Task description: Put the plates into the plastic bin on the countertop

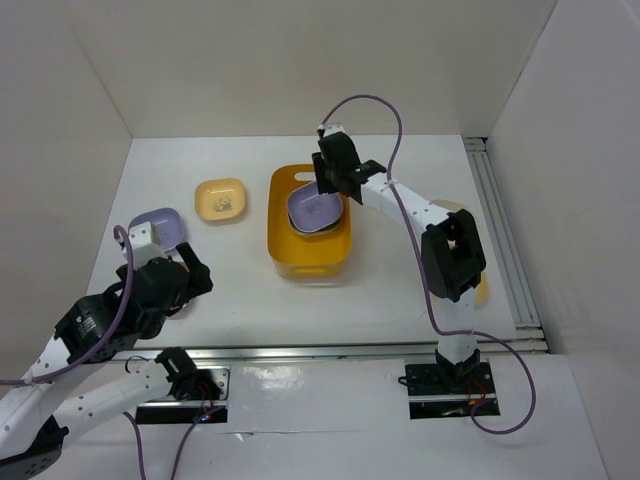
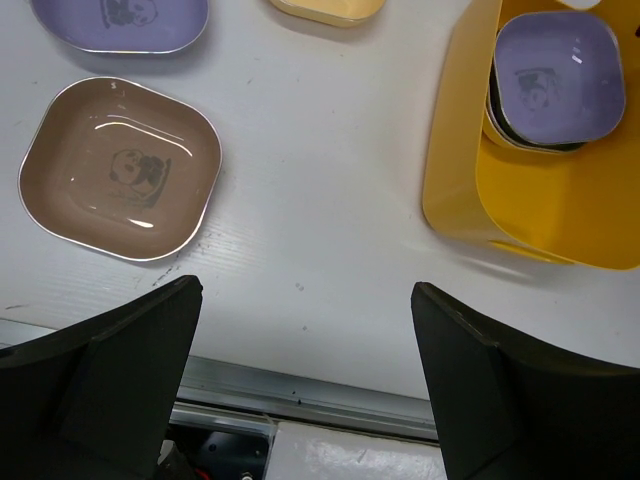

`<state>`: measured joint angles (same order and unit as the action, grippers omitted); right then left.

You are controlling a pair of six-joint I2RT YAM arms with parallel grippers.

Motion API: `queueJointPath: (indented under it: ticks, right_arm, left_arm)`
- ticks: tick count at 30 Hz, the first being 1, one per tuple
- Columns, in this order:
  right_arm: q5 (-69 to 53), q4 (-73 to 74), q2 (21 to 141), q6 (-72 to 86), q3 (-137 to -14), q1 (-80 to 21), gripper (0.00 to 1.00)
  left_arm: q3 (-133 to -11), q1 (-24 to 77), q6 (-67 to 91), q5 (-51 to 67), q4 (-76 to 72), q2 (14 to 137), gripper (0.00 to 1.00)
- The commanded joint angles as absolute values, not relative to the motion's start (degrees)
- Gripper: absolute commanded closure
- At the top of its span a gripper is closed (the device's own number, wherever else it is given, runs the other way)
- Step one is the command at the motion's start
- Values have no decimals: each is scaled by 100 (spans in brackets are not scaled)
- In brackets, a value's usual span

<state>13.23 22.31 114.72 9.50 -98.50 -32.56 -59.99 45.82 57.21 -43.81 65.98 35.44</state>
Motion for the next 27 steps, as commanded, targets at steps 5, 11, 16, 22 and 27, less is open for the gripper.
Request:
queueJointPath:
  ticks: [5, 11, 16, 22, 27]
  right_arm:
    - [835, 1767, 10408, 826, -9818, -3594, 2]
    - [712, 1372, 9011, 773, -9011, -3919, 0]
    - [193, 914, 7825, 773, -7648, -4034, 0]
    - [0, 677, 7120, 888, -6585, -4087, 0]
    - [0, 616, 6829, 993, -6091, -4140, 0]
  left_arm:
    - [-6195, 4597, 6221, -4710, 6950, 3972, 1]
    - [-6031, 4597, 7321, -4649, 7041, 4875, 1]
    - [-5845, 4510, 8092, -4947, 6847, 5677, 1]
    - [-5064, 4158, 8833, -5685, 6673, 5687, 1]
    - [-4027, 3253, 6662, -5336, 4250, 4670, 1]
